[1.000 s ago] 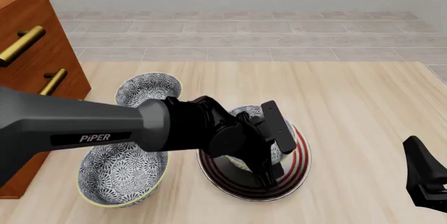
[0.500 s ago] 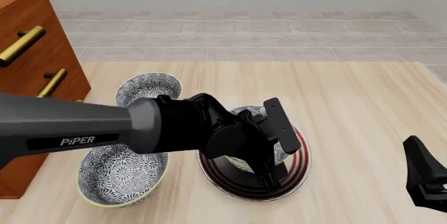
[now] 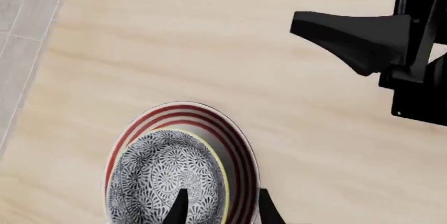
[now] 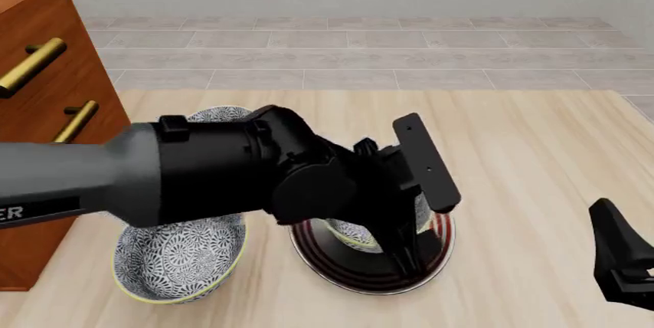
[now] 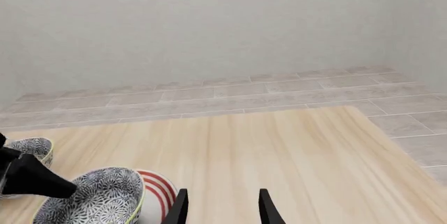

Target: Put the bowl at the front on the plate.

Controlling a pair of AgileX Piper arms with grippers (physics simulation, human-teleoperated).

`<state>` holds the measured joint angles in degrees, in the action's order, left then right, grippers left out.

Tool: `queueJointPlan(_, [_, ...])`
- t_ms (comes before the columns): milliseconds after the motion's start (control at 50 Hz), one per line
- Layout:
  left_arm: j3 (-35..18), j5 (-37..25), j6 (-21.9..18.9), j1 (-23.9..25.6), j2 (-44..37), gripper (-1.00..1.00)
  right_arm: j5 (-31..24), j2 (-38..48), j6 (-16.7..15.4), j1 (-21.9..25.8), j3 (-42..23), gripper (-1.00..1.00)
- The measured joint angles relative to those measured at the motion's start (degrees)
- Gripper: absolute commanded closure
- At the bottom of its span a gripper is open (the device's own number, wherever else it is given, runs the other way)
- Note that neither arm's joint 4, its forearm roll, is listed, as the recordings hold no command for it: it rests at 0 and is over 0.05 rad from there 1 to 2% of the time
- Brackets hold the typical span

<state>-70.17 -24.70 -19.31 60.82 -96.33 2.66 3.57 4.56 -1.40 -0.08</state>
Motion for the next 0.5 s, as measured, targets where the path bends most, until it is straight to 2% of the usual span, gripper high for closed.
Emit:
queueJointPlan(280, [-5.4, -5.6, 0.5, 0.6, 11.4, -1.00, -0.3, -0.5, -0.5, -0.2, 0.0, -1.00])
queueJointPlan(500, [-8.2, -8.3, 1.0, -1.6, 22.8, -1.00, -1.4, -1.6, -1.1, -0.2, -0.1, -1.00])
